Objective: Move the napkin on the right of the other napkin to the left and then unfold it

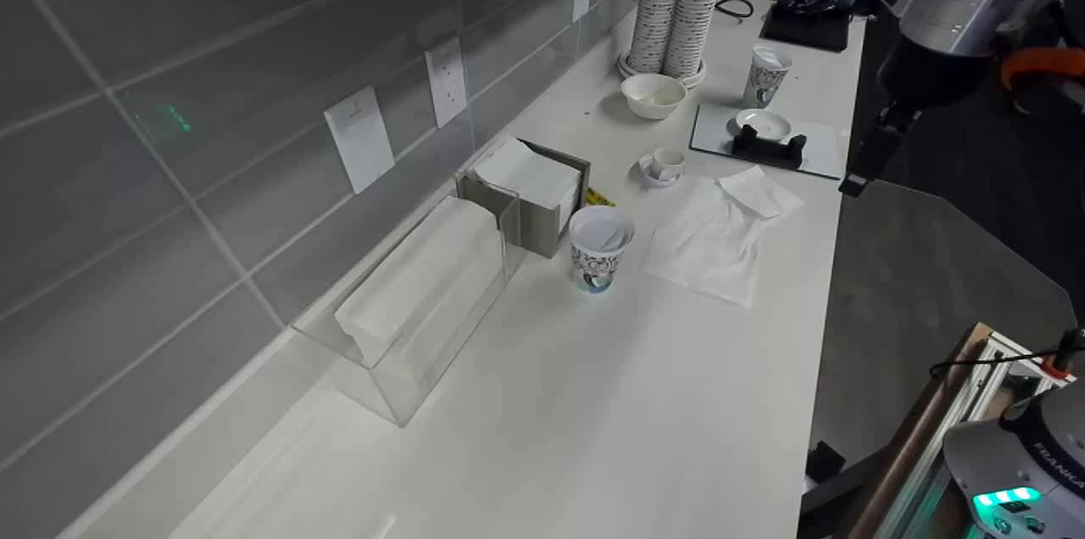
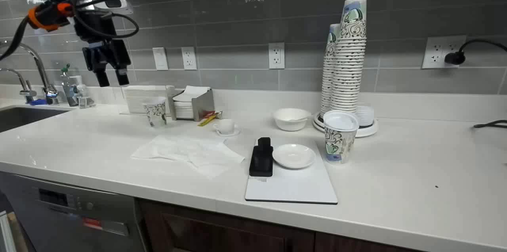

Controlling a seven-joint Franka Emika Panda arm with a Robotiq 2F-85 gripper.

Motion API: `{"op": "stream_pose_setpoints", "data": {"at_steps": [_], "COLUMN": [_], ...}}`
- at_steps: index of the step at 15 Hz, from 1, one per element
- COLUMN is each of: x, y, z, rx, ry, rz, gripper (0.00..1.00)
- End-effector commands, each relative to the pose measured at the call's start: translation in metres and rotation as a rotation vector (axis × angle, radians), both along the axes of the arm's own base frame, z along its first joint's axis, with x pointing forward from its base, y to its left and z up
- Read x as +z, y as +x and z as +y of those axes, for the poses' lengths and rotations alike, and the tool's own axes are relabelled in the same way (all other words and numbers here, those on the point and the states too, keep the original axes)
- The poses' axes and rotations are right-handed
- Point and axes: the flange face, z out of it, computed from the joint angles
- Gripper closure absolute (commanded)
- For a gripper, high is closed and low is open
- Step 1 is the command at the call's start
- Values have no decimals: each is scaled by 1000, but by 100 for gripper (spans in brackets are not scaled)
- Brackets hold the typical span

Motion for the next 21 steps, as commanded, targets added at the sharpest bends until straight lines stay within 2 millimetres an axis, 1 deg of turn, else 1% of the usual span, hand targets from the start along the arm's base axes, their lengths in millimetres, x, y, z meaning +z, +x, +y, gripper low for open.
{"op": "stream_pose_setpoints", "data": {"at_steps": [1, 11, 13, 15, 17, 19, 21], "x": [1, 1, 5, 7, 1, -10, -24], "y": [0, 0, 15, 32, 48, 64, 76], "z": [0, 0, -10, -24, -42, -60, -78], "rx": [0, 0, -67, -66, -62, -86, -143], "ry": [0, 0, 52, 61, 20, -17, -10], "rz": [1, 1, -32, -128, -189, -199, -186], "gripper": [0, 0, 0, 0, 0, 0, 0]}}
